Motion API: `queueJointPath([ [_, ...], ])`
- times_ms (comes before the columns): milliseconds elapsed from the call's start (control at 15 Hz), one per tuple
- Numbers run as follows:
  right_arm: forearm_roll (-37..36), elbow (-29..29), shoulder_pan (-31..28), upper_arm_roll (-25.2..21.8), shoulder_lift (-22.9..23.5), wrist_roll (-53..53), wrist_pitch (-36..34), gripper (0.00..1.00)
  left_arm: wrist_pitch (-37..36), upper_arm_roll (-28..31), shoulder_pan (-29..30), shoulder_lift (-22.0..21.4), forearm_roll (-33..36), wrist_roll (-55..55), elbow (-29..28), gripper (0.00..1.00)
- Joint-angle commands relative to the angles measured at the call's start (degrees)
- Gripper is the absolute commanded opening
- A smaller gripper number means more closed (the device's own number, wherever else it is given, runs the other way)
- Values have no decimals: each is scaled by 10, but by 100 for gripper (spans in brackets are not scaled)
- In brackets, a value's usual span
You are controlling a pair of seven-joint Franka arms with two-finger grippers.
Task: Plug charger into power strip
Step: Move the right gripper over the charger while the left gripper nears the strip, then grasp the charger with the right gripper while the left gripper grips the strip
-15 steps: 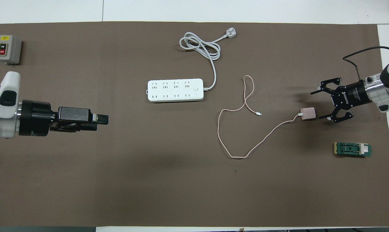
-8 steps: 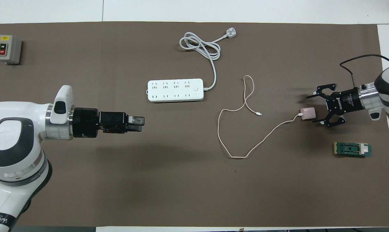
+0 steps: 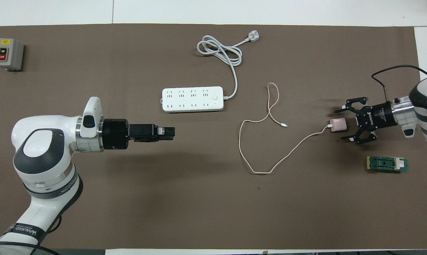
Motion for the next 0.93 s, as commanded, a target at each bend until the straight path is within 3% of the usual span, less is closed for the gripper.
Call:
queueJointPath([
  [0, 12, -22, -9, -1, -19, -2, 8, 100, -60, 9, -11, 85, -85, 119, 6, 100],
  [400, 12, -48, -14, -2, -25, -8, 20, 100, -102, 7, -14, 126, -138, 130, 24, 100],
  [800, 12, -49, -13, -2, -25, -9, 28, 100, -70, 8, -23, 128, -170, 127, 36, 100],
  [867, 12, -49, -13, -2, -25, -10, 28, 83, -63, 8, -23, 128, -170, 128, 35, 100],
])
